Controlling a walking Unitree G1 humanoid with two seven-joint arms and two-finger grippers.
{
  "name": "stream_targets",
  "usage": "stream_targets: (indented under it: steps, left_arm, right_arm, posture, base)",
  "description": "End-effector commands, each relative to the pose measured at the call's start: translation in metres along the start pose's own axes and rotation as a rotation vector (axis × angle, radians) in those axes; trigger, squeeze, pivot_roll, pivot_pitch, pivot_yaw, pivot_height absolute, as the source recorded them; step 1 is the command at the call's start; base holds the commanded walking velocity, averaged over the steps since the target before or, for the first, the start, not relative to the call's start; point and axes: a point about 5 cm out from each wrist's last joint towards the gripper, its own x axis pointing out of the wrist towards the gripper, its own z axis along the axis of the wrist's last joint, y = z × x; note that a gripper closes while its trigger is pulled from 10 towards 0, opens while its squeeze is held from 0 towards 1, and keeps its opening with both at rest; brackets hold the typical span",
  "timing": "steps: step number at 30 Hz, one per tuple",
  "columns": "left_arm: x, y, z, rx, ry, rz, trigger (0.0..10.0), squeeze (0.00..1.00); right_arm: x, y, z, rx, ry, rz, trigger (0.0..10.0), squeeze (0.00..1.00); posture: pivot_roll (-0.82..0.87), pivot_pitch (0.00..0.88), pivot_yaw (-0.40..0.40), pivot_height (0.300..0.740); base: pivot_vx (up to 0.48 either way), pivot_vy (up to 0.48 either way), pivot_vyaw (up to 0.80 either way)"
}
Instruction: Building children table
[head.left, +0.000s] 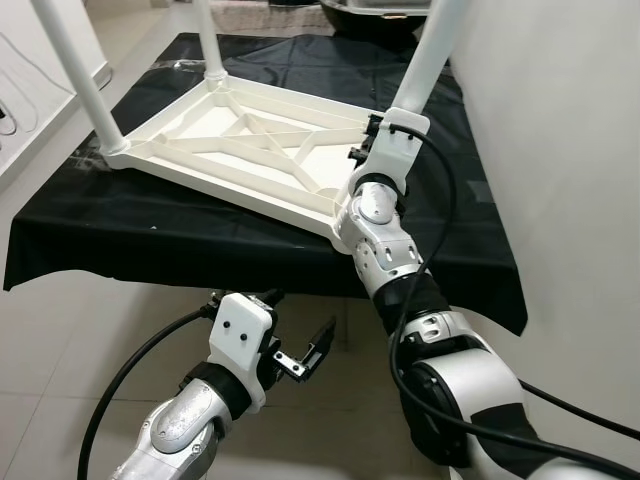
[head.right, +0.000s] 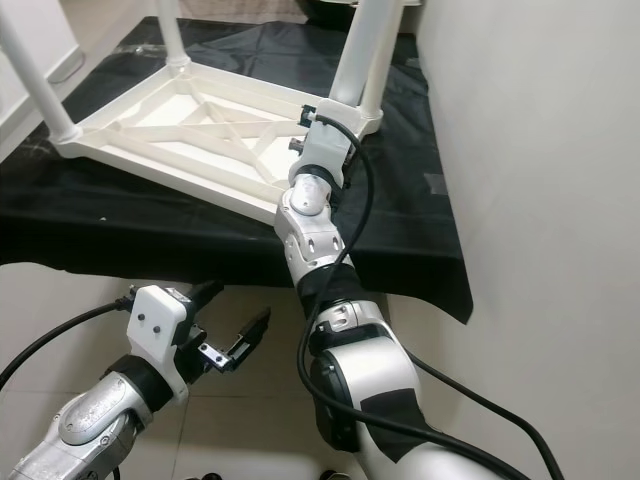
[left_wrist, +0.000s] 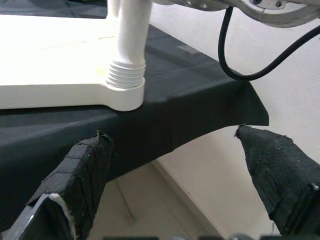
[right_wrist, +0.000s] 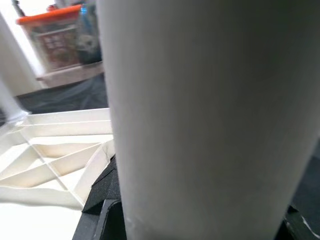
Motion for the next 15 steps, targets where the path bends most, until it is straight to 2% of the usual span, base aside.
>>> stream_targets:
  steps: [1, 2, 3, 4, 5, 6, 7, 8, 9, 10, 13, 15]
  left_arm:
    - [-0.001, 0.0, -0.004, -0.004, 0.008, 0.007, 10.0, 0.0]
    - [-0.001, 0.0, -0.004, -0.004, 0.008, 0.007, 10.0, 0.0]
    - [-0.001, -0.001, -0.004, -0.005, 0.007, 0.008, 10.0, 0.0]
    - [-0.001, -0.001, -0.004, -0.005, 0.007, 0.008, 10.0, 0.0]
    - [-0.002, -0.001, -0.004, -0.005, 0.008, 0.008, 10.0, 0.0]
    - [-0.002, -0.001, -0.004, -0.005, 0.008, 0.008, 10.0, 0.0]
    - [-0.002, -0.001, -0.004, -0.005, 0.008, 0.008, 10.0, 0.0]
    - [-0.002, -0.001, -0.004, -0.005, 0.008, 0.008, 10.0, 0.0]
    - [-0.002, 0.0, -0.004, -0.004, 0.008, 0.009, 10.0, 0.0]
    - [-0.002, 0.0, -0.004, -0.004, 0.008, 0.009, 10.0, 0.0]
    - [-0.003, -0.001, -0.004, -0.004, 0.007, 0.011, 10.0, 0.0]
    - [-0.003, -0.001, -0.004, -0.004, 0.007, 0.011, 10.0, 0.0]
  right_arm:
    - [-0.016, -0.006, -0.066, -0.03, 0.281, 0.085, 10.0, 0.0]
    - [-0.016, -0.006, -0.066, -0.03, 0.281, 0.085, 10.0, 0.0]
    - [-0.016, -0.002, -0.064, -0.028, 0.277, 0.153, 10.0, 0.0]
    - [-0.016, -0.002, -0.064, -0.028, 0.277, 0.153, 10.0, 0.0]
    - [-0.016, 0.003, -0.063, -0.037, 0.272, 0.228, 10.0, 0.0]
    - [-0.016, 0.003, -0.063, -0.037, 0.272, 0.228, 10.0, 0.0]
    - [-0.016, 0.007, -0.062, -0.043, 0.268, 0.294, 10.0, 0.0]
    - [-0.016, 0.007, -0.062, -0.043, 0.268, 0.294, 10.0, 0.0]
    - [-0.017, 0.011, -0.06, -0.047, 0.262, 0.37, 10.0, 0.0]
    - [-0.017, 0.011, -0.06, -0.047, 0.262, 0.37, 10.0, 0.0]
    - [-0.016, 0.02, -0.053, -0.052, 0.238, 0.569, 10.0, 0.0]
    - [-0.016, 0.02, -0.052, -0.053, 0.237, 0.595, 10.0, 0.0]
  posture:
    - [0.11, 0.219, -0.015, 0.74]
    - [0.11, 0.219, -0.015, 0.74]
    - [0.11, 0.218, -0.017, 0.74]
    - [0.11, 0.218, -0.017, 0.74]
    - [0.11, 0.216, -0.017, 0.74]
    - [0.11, 0.216, -0.017, 0.74]
    - [0.11, 0.215, -0.017, 0.74]
    - [0.11, 0.215, -0.017, 0.74]
    - [0.11, 0.213, -0.018, 0.74]
    - [0.11, 0.213, -0.018, 0.74]
    - [0.11, 0.215, -0.024, 0.74]
    - [0.11, 0.215, -0.024, 0.74]
  base:
    - [0.0, 0.0, 0.0]
    - [0.0, 0.0, 0.0]
    - [0.0, 0.0, 0.0]
    - [0.0, 0.0, 0.0]
    - [0.0, 0.0, 0.0]
    - [0.0, 0.0, 0.0]
    - [0.0, 0.0, 0.0]
    - [0.0, 0.0, 0.0]
    - [0.0, 0.0, 0.0]
    - [0.0, 0.0, 0.0]
    - [0.0, 0.0, 0.0]
    - [0.0, 0.0, 0.0]
